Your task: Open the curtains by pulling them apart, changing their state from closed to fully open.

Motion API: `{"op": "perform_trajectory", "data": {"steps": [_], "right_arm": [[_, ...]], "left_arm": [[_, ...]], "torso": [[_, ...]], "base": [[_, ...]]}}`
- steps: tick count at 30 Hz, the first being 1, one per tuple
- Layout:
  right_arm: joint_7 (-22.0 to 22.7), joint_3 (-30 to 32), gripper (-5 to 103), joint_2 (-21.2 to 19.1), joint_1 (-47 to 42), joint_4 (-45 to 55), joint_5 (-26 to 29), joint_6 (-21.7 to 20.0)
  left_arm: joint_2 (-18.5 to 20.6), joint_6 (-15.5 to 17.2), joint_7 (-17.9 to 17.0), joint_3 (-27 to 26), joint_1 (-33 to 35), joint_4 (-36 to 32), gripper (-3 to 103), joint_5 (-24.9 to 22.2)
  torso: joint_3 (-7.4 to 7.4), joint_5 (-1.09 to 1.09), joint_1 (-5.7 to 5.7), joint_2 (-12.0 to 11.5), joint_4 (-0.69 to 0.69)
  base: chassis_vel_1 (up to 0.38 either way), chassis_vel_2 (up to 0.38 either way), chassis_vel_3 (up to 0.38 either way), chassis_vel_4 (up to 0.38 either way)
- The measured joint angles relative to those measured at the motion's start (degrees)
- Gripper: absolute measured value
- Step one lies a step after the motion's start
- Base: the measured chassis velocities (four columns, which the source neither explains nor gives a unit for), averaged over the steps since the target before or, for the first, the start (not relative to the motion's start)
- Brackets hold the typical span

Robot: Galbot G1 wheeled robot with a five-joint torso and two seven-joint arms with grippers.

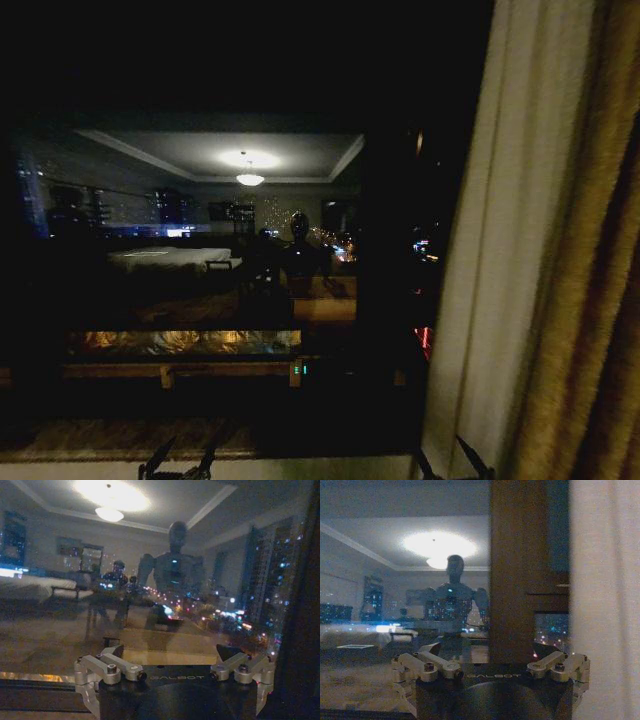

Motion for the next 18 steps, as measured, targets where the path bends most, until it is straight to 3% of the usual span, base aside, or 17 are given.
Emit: {"op": "perform_trajectory", "data": {"steps": [18], "right_arm": [[0.1, -1.0, 100, 0.0, -2.1, 1.2, -3.1, 1.6]], "left_arm": [[0.2, 0.0, 0.1, 0.0, 0.4, -0.5, 100, 0.0]], "torso": [[0.0, -0.01, 0.0, 0.0, -0.01]], "base": [[0.343, 0.348, -0.346, -0.347]]}}
